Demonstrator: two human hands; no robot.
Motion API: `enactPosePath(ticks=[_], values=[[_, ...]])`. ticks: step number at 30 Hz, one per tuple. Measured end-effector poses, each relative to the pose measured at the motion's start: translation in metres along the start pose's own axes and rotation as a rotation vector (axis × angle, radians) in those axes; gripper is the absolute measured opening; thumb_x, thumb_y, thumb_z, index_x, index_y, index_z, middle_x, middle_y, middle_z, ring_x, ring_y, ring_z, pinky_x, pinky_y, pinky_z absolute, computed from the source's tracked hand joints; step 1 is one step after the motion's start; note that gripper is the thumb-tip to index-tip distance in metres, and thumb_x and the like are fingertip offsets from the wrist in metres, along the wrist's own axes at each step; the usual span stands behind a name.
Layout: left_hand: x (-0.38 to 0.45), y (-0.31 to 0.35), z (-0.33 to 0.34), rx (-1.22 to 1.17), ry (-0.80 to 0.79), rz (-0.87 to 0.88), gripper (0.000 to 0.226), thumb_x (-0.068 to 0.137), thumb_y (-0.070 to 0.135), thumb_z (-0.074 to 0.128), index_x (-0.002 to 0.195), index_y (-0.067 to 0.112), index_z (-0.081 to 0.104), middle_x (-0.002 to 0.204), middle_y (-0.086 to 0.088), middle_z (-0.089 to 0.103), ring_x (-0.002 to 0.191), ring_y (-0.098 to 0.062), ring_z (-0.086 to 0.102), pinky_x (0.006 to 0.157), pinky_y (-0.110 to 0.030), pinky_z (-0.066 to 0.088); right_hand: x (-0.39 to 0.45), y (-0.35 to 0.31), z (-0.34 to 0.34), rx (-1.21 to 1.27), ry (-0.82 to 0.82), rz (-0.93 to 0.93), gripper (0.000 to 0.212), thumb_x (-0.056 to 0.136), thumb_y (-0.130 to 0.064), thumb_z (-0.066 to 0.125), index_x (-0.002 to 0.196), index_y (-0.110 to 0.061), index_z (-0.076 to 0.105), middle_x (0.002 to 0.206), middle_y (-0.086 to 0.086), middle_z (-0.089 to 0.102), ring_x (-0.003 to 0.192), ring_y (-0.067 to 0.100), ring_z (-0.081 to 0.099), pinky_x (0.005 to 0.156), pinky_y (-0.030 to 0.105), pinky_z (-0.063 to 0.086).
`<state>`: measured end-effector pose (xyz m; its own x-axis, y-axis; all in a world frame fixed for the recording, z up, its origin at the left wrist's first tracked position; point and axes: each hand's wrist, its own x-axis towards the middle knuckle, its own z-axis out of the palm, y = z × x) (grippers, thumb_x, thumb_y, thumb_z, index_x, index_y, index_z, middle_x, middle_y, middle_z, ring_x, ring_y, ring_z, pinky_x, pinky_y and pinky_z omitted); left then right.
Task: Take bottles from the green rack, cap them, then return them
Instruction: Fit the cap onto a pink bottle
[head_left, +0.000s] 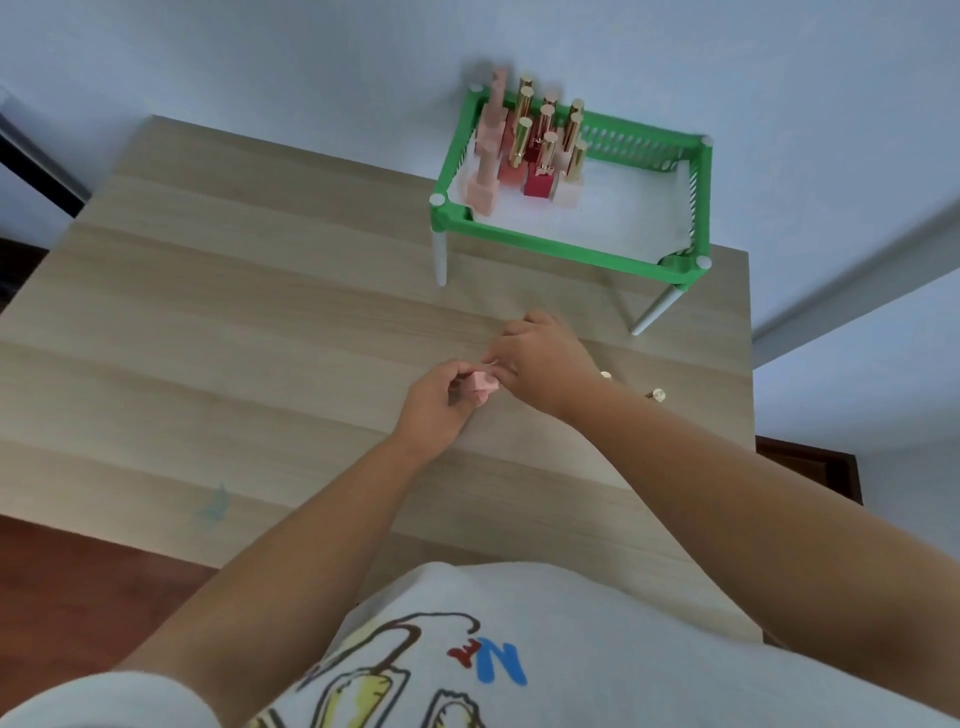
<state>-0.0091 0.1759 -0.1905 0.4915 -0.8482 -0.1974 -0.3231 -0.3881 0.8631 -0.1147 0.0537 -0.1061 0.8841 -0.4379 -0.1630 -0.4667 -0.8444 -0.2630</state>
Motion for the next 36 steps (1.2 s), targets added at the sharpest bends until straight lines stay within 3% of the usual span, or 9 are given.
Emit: enactPosePath(ticks=[4,6,9,15,20,23,28,34,36], values=[[-0.012,0.003,-0.008,-0.01,0.032,0.041,0.024,0.084,0.021,0.072,0.106,0.026,0.064,0.106,0.006,0.064,0.093,-0.004,0.059,0.074,-0.009,0.04,-0.022,0.008,0.001,0.199,0.125,0.037,0.02,0.084,-0.026,0.065,0.102,-0.021,0.072,0.096,0.003,0.067,0.091,0.025,0.054,0.082,0.03,0.041],[-0.018,0.008,-0.012,-0.047,0.045,0.066,0.027,0.083,0.021,0.073,0.106,0.033,0.063,0.106,0.007,0.062,0.095,0.002,0.057,0.075,-0.012,0.042,-0.035,0.01,-0.001,0.279,0.161,0.026,0.019,0.082,-0.021,0.069,0.1,-0.02,0.073,0.09,0.003,0.067,0.087,0.022,0.055,0.077,0.025,0.038],[-0.029,0.018,-0.018,-0.06,0.043,0.135,0.029,0.083,0.022,0.073,0.105,0.038,0.063,0.104,0.009,0.06,0.098,-0.001,0.057,0.08,-0.02,0.048,-0.052,0.01,-0.006,0.326,0.233,-0.016,0.017,0.079,-0.014,0.072,0.096,-0.017,0.074,0.086,0.004,0.068,0.083,0.023,0.057,0.076,0.029,0.043],[-0.049,0.043,-0.027,-0.092,0.024,0.198,0.031,0.083,0.021,0.074,0.113,0.028,0.067,0.101,0.011,0.058,0.099,-0.006,0.059,0.087,-0.026,0.051,-0.083,0.008,-0.016,0.431,0.385,0.049,0.02,0.076,-0.01,0.075,0.094,-0.019,0.075,0.095,-0.003,0.071,0.085,0.007,0.045,0.078,0.022,0.038],[-0.059,0.06,-0.028,-0.119,-0.001,0.224,0.032,0.084,0.018,0.073,0.115,0.02,0.068,0.099,0.003,0.058,0.094,-0.002,0.059,0.078,-0.011,0.048,-0.102,0.004,-0.025,0.504,0.465,0.044,0.022,0.074,-0.003,0.076,0.09,-0.017,0.076,0.093,-0.005,0.071,0.085,0.015,0.052,0.073,0.016,0.04],[-0.064,0.068,-0.029,-0.089,-0.018,0.245,0.032,0.084,0.017,0.073,0.115,0.017,0.069,0.095,0.002,0.057,0.086,0.004,0.056,0.072,-0.007,0.045,-0.11,0.005,-0.027,0.508,0.474,0.029,0.022,0.074,-0.003,0.076,0.09,-0.019,0.075,0.093,-0.009,0.069,0.088,0.02,0.055,0.074,0.017,0.043],[-0.068,0.077,-0.035,-0.098,-0.068,0.245,0.03,0.084,0.02,0.073,0.114,0.021,0.069,0.089,0.006,0.056,0.078,0.008,0.054,0.069,-0.005,0.042,-0.119,0.01,-0.031,0.582,0.42,0.061,0.024,0.076,-0.01,0.076,0.093,-0.027,0.073,0.095,-0.016,0.068,0.091,0.015,0.056,0.081,0.022,0.045],[-0.073,0.081,-0.039,-0.073,-0.063,0.286,0.029,0.082,0.024,0.075,0.111,0.028,0.07,0.09,0.01,0.058,0.081,0.004,0.058,0.071,-0.005,0.043,-0.122,0.007,-0.032,0.601,0.326,0.086,0.017,0.082,-0.017,0.07,0.09,-0.032,0.067,0.084,-0.012,0.065,0.083,0.012,0.053,0.07,0.012,0.038],[-0.075,0.081,-0.038,-0.068,-0.05,0.315,0.029,0.082,0.021,0.076,0.11,0.028,0.07,0.089,0.012,0.057,0.083,0.003,0.058,0.073,-0.007,0.045,-0.12,0.003,-0.031,0.585,0.327,0.085,0.01,0.084,-0.017,0.068,0.086,-0.026,0.067,0.079,-0.007,0.064,0.079,0.014,0.052,0.069,0.019,0.038]])
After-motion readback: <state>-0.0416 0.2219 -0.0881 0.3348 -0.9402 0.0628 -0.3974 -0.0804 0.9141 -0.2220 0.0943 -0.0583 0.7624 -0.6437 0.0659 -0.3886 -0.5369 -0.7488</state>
